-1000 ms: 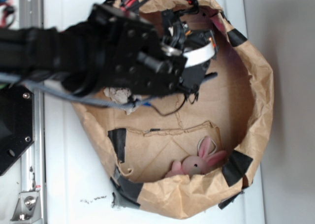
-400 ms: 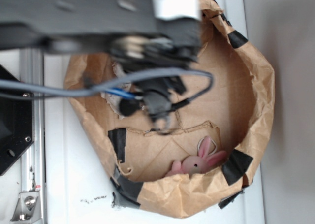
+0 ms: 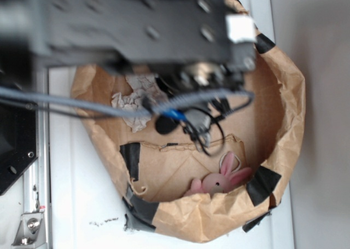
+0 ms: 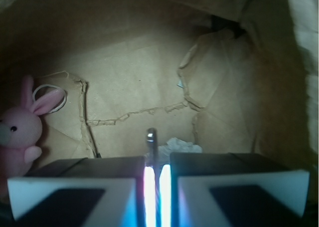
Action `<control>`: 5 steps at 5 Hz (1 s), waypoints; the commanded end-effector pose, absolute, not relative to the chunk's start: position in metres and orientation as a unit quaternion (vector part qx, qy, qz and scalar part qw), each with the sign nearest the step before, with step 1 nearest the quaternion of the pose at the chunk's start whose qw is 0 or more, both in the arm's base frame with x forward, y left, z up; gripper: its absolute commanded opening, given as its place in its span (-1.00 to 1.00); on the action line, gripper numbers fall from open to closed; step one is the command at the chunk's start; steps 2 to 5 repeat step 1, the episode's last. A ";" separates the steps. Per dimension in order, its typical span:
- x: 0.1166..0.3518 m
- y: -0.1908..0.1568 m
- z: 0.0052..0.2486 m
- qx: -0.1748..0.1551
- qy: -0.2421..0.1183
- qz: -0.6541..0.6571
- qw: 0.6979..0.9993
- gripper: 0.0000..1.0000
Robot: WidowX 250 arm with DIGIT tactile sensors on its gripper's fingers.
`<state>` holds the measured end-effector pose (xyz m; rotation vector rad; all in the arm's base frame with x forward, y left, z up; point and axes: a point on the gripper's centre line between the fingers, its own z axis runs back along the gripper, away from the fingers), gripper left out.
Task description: Grab the silver keys.
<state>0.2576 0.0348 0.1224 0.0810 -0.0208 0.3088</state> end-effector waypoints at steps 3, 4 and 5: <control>0.265 0.030 0.143 0.029 -0.054 0.136 0.989 -1.00; 0.265 0.030 0.143 0.029 -0.054 0.136 0.989 -1.00; 0.265 0.030 0.143 0.029 -0.054 0.136 0.989 -1.00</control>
